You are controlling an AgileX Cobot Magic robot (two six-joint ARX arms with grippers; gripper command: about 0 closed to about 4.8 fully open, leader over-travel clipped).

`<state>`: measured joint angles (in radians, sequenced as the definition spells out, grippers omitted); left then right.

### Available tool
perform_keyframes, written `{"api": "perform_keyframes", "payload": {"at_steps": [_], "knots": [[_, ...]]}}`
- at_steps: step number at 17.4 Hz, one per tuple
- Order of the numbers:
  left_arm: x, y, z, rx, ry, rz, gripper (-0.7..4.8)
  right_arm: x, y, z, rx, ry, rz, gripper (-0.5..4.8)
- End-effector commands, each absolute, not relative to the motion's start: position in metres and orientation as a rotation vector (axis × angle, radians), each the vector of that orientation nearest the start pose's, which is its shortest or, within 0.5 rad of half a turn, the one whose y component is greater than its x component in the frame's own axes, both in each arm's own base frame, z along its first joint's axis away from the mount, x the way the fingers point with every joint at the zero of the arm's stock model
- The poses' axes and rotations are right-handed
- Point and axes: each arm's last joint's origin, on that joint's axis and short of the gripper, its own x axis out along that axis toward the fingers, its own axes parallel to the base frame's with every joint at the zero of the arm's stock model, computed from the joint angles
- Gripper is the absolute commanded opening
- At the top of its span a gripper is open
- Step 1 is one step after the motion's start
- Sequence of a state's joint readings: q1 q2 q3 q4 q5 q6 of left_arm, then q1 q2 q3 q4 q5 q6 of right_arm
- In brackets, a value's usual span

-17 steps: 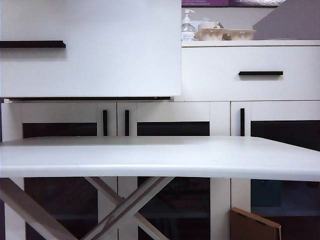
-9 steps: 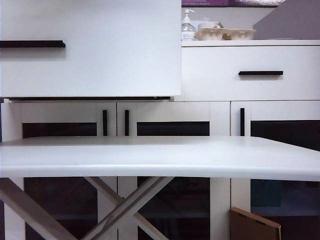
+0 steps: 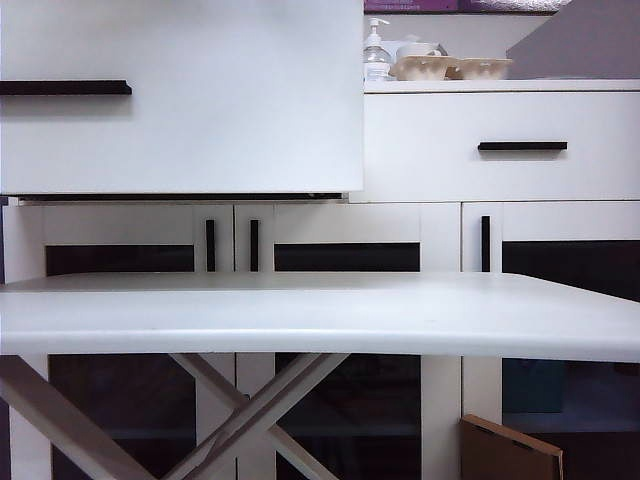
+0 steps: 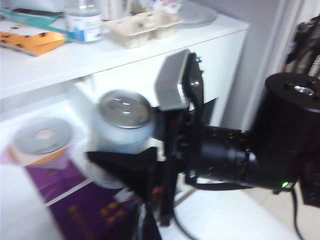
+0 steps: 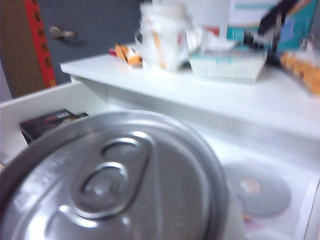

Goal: Pick up a can of beer from the white table, open the left drawer, place the beer inside the drawer, and finally close the drawer.

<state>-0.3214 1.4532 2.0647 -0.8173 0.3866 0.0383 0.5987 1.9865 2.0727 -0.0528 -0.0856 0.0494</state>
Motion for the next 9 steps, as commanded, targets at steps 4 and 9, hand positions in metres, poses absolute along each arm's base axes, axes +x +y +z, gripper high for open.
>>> {"api": "perform_keyframes", "payload": {"at_steps": [4, 9], "knots": [[0.236, -0.090, 0.530, 0.064, 0.235, -0.708, -0.05, 0.384, 0.265, 0.429, 0.073, -0.040, 0.704, -0.07], [0.236, -0.090, 0.530, 0.063, 0.236, -0.707, -0.05, 0.390, 0.270, 0.414, 0.056, 0.026, 0.706, -0.07]]}}
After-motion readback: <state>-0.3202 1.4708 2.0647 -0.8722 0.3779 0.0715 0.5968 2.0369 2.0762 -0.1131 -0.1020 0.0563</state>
